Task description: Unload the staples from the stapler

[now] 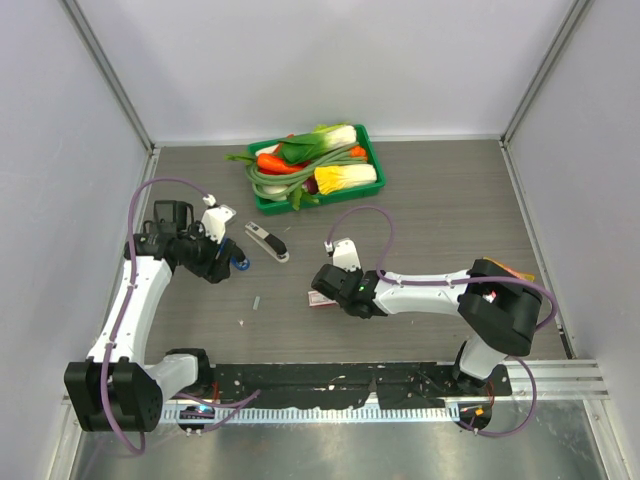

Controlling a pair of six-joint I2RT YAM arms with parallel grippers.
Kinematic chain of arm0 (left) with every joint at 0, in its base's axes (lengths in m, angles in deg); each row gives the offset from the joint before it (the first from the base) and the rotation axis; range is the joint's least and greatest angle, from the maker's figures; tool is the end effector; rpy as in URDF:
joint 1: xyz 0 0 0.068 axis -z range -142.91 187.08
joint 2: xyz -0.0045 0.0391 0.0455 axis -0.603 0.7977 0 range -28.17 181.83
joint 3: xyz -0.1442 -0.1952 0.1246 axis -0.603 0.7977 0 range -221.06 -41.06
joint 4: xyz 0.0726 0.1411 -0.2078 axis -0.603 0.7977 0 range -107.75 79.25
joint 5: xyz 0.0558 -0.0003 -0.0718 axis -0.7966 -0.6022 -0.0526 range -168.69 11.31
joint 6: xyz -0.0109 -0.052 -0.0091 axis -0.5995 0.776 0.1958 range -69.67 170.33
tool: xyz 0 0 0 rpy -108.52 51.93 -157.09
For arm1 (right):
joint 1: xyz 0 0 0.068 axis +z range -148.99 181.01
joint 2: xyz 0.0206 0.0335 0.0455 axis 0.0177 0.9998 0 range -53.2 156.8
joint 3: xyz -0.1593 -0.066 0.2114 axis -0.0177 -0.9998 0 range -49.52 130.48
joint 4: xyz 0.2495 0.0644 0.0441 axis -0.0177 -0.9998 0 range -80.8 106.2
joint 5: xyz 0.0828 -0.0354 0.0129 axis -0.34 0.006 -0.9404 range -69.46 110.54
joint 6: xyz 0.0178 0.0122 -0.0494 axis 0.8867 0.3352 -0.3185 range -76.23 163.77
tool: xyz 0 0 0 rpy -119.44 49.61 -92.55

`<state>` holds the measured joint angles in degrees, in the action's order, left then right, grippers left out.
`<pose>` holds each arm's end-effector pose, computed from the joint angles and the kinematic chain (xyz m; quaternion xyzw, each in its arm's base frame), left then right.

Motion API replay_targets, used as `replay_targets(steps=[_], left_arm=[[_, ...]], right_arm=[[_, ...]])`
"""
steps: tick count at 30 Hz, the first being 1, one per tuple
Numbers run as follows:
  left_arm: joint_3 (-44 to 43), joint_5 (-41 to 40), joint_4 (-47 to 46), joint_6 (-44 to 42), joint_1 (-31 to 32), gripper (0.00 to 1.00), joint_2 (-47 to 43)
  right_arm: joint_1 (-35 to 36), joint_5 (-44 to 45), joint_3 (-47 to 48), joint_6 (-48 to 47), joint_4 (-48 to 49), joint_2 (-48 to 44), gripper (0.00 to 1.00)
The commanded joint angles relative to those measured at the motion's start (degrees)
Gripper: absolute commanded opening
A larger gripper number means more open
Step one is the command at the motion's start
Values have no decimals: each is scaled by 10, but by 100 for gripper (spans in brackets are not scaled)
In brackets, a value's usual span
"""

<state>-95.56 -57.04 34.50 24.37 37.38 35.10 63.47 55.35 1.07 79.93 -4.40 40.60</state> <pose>0.2043 -0.0141 0.2775 0.2617 0.9155 -0.1228 0.2799 0.1581 0.2590 0.1602 -0.1454 0.9205 -0.0260 0.3619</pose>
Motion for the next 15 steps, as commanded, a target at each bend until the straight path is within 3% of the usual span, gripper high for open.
replay_targets(steps=[1, 15], left_arm=[[-11, 13, 7, -3, 0, 62, -6], [-12, 14, 10, -1, 0, 62, -2]], right_arm=[[-1, 10, 3, 11, 0, -13, 31], [-8, 37, 21, -3, -8, -43, 31]])
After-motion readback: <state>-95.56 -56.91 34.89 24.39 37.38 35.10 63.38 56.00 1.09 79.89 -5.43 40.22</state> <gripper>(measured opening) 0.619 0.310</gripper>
